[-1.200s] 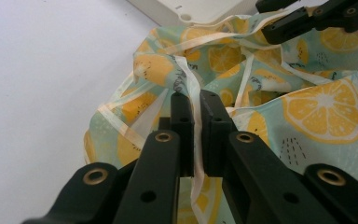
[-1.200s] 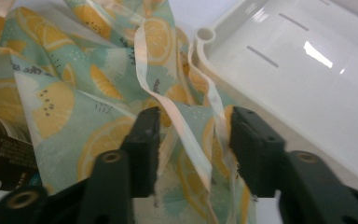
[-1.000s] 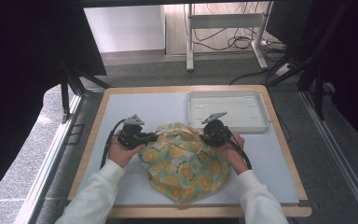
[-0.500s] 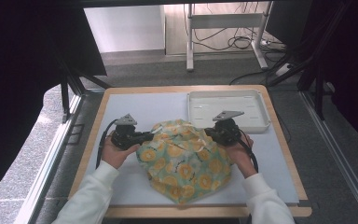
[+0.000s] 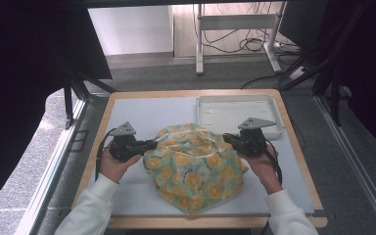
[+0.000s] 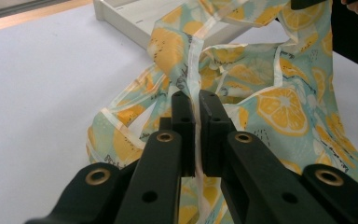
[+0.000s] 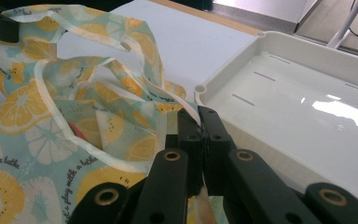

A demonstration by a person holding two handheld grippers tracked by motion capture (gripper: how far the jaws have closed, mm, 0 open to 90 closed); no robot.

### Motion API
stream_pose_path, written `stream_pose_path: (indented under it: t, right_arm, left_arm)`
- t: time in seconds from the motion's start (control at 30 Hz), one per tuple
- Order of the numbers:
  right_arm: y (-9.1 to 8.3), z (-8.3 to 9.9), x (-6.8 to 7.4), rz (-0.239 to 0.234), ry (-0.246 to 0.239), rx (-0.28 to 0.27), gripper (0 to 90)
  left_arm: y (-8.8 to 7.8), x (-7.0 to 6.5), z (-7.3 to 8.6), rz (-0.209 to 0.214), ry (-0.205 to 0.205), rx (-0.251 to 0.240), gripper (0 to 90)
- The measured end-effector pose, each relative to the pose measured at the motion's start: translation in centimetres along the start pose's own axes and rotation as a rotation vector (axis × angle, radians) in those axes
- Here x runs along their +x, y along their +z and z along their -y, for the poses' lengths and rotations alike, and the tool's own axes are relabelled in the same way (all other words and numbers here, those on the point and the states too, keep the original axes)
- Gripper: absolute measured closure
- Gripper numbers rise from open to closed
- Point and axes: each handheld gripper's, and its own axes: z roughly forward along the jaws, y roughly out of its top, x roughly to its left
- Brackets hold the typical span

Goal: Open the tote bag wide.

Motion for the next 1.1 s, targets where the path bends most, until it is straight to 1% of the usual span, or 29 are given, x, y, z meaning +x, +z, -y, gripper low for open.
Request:
stream_pose_path:
  t: [0.13, 0.33, 0.43, 0.57, 0.67, 0.8, 0.83, 0.93, 0.97, 1.1]
  right_arm:
    - [-0.4, 0.2, 0.2, -0.009, 0.002, -0.011, 87.8]
    - [-1.3, 0.8, 0.9, -0.018, -0.031, -0.033, 87.8]
    - [-1.6, 1.1, 1.1, -0.024, -0.037, -0.036, 87.8]
    - [-2.5, 2.1, 1.7, -0.040, -0.046, -0.044, 87.8]
    - [-2.7, 2.4, 1.9, -0.041, -0.047, -0.045, 87.8]
    - [-3.0, 2.7, 2.0, -0.051, -0.041, -0.055, 87.8]
    - [-3.1, 2.7, 2.0, -0.062, -0.037, -0.059, 87.8]
    - [-3.2, 2.8, 2.2, -0.075, -0.033, -0.060, 87.8]
    - [-3.2, 3.0, 2.5, -0.085, -0.037, -0.059, 87.8]
    - [-3.3, 3.4, 2.8, -0.099, -0.038, -0.055, 87.8]
  left_arm:
    - [-0.4, 0.2, 0.3, 0.006, -0.007, -0.010, 86.9]
    - [-1.0, 0.0, 0.8, 0.015, -0.011, -0.025, 87.1]
    - [-1.3, -0.3, 1.1, 0.022, -0.004, -0.028, 87.1]
    - [-1.7, -0.9, 1.4, 0.033, 0.012, -0.035, 87.1]
    - [-1.9, -1.1, 1.4, 0.038, 0.014, -0.038, 87.1]
    - [-1.9, -1.4, 1.6, 0.057, 0.010, -0.043, 87.1]
    - [-1.9, -1.5, 1.7, 0.061, 0.011, -0.043, 87.1]
    - [-1.9, -1.8, 1.9, 0.067, 0.015, -0.039, 87.2]
    - [-1.9, -1.9, 2.0, 0.069, 0.015, -0.037, 87.2]
    - [-2.0, -2.0, 2.5, 0.080, 0.012, -0.034, 87.3]
